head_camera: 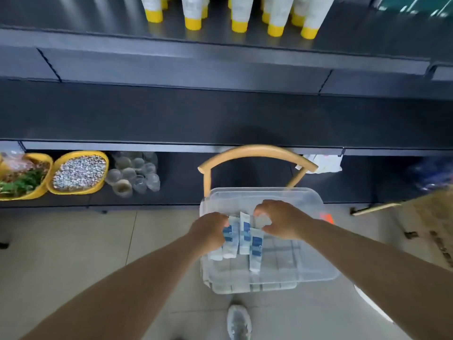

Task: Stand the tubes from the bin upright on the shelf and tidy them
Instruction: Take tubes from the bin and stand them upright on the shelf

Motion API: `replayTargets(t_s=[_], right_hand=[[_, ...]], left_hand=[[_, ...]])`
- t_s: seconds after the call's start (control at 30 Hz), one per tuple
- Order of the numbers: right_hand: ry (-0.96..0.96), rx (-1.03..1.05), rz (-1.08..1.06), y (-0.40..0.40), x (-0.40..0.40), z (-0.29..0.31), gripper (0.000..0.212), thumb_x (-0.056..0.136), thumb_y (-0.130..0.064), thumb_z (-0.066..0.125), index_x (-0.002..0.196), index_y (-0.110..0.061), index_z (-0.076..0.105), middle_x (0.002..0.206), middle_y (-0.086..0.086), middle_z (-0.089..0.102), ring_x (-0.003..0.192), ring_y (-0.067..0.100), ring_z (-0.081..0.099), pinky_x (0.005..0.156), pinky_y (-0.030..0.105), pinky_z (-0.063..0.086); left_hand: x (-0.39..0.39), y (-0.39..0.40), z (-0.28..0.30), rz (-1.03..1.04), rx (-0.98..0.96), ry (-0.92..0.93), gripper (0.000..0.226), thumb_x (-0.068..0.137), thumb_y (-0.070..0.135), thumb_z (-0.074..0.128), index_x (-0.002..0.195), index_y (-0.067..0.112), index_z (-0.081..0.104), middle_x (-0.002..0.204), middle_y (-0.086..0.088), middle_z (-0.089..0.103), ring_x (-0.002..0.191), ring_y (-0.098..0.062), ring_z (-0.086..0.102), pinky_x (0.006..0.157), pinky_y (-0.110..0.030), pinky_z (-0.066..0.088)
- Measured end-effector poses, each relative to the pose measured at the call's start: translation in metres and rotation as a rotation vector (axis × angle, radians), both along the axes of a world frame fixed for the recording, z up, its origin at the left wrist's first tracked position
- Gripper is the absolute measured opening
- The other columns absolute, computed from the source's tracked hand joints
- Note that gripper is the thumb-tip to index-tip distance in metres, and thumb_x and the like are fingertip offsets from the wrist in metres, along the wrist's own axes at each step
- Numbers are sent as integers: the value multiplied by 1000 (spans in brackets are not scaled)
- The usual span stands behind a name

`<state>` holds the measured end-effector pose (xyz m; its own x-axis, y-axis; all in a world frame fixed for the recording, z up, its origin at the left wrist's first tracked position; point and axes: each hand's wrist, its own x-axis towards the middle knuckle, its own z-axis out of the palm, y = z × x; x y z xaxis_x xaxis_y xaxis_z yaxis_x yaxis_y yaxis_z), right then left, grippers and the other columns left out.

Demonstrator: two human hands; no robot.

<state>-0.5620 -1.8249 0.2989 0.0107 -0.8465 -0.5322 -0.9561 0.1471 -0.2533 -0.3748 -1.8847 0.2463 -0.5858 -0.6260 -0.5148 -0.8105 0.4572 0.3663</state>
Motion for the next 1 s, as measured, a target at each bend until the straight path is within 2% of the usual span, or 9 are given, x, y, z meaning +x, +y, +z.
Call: replayTargets(t_s=[0.13, 0.27, 0.4, 0.5, 0.63, 0.77, 0.9, 1.0], right_hand=[[-17, 85, -61, 0, -37, -66, 39, 87, -15, 62, 124, -24, 54, 127, -4, 55, 113, 16, 53, 98, 27, 45], [-61, 113, -141, -5, -70, -119, 38, 86, -15, 65, 123, -21, 55, 127, -2, 55, 113, 17, 55, 96, 26, 45], [-97, 148, -160, -11, -88, -172, 39, 86, -16, 64, 124, -18, 54, 129, 1, 55, 115, 20, 54, 96, 29, 46], [-135, 177, -194, -14, -89, -214, 36, 84, -19, 67, 117, -15, 56, 123, 4, 59, 109, 21, 57, 93, 33, 49], [-148, 210, -150, -15, -83, -268, 52, 83, -22, 66, 131, -15, 47, 131, 5, 52, 118, 22, 51, 95, 31, 43], [-107, 199, -37, -25, -83, -299, 54, 80, -19, 67, 130, -13, 46, 125, 8, 50, 114, 25, 49, 92, 33, 43], [-99, 182, 13, -30, -88, -314, 56, 76, -21, 72, 126, -15, 49, 119, 7, 48, 111, 25, 49, 88, 34, 44], [-116, 164, 23, -31, -90, -322, 62, 72, -28, 76, 127, -17, 49, 120, 4, 46, 111, 23, 47, 91, 33, 44]], left_hand=[[-35, -11, -55, -24, -28, -60, 31, 81, 3, 57, 109, 16, 59, 110, -1, 60, 103, -21, 58, 80, -33, 51], [-65, -23, -99, -87, -88, -110, 28, 81, -2, 56, 105, 13, 57, 108, -4, 57, 105, -23, 57, 77, -34, 49], [-90, -33, -137, -169, -149, -150, 45, 82, -2, 58, 124, 12, 50, 115, -6, 53, 110, -24, 53, 82, -34, 48], [-104, -40, -166, -331, -199, -212, 50, 86, -1, 54, 133, 13, 45, 125, -7, 49, 114, -25, 51, 92, -37, 48], [-123, -44, -199, -536, -258, -306, 52, 89, 2, 53, 138, 16, 41, 141, -9, 40, 126, -27, 43, 100, -40, 43], [-138, -45, -225, -671, -277, -317, 52, 93, 8, 52, 142, 19, 38, 147, -9, 33, 135, -27, 34, 103, -37, 36], [-139, -49, -252, -768, -308, -291, 51, 91, 11, 53, 139, 23, 42, 140, -6, 39, 133, -25, 35, 101, -37, 36], [-138, -54, -264, -811, -359, -255, 51, 90, 15, 58, 138, 25, 43, 146, -7, 36, 135, -26, 35, 103, -39, 38]])
